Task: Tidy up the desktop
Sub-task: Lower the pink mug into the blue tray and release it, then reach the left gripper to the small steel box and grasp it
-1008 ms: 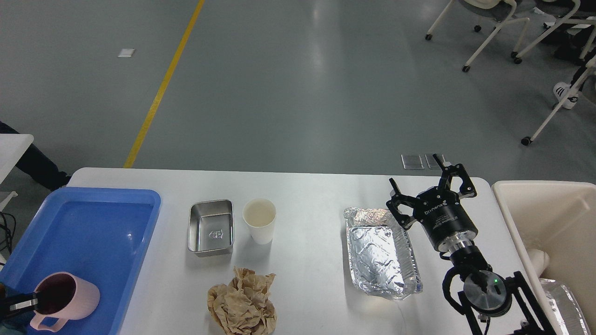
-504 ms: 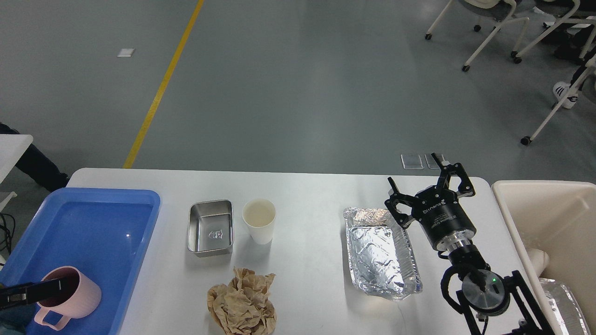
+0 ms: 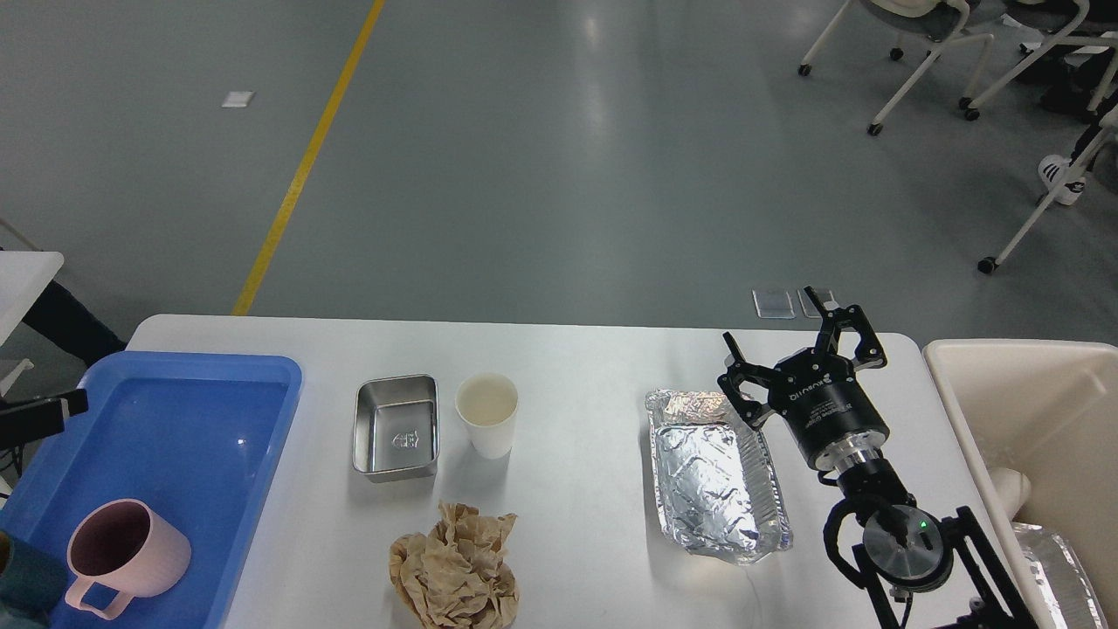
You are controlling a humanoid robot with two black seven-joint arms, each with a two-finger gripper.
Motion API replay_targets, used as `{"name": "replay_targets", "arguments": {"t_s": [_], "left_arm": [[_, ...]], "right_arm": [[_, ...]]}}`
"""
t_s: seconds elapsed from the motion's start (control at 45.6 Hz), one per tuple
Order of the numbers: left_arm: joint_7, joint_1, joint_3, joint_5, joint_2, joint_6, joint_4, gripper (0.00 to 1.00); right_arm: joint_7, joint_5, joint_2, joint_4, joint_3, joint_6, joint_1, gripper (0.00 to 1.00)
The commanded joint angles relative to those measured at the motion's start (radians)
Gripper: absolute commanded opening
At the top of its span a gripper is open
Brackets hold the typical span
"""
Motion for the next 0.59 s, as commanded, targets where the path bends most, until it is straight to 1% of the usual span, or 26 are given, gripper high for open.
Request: {"name": "replay_targets", "arguments": {"t_s": [0.0, 0.088, 0.219, 0.351, 0.482, 0.57], "left_arm": [[0.001, -0.003, -0.075, -0.012, 0.004, -0.032, -0.006, 0.95], [0.001, -0.003, -0.106, -0.018, -0.002, -0.053, -0.012, 0.95], [0.003, -0.003, -0.110, -0.018, -0.019, -0.050, -0.012, 0.95], [0.013, 0.002, -0.106, -0.018, -0.069, -0.052, -0.012, 0.95], [0.041, 0.002, -0.103, -0.018, -0.131, -0.058, -0.009, 0.95], [0.084, 0.003, -0.104, -0.019, -0.180, -0.056, 0.006, 0.95]], "right_arm": [[0.000, 0.000, -0.001, 0.000, 0.000, 0.000, 0.000, 1.00], [0.000, 0.000, 0.000, 0.000, 0.000, 0.000, 0.000, 1.00], [0.000, 0.000, -0.001, 0.000, 0.000, 0.000, -0.006, 1.00], [0.000, 0.000, 0.000, 0.002, 0.000, 0.000, -0.006, 1.00], [0.000, 0.000, 0.000, 0.002, 0.000, 0.000, -0.008, 1.00], [0.000, 0.000, -0.001, 0.002, 0.000, 0.000, -0.008, 1.00]]}}
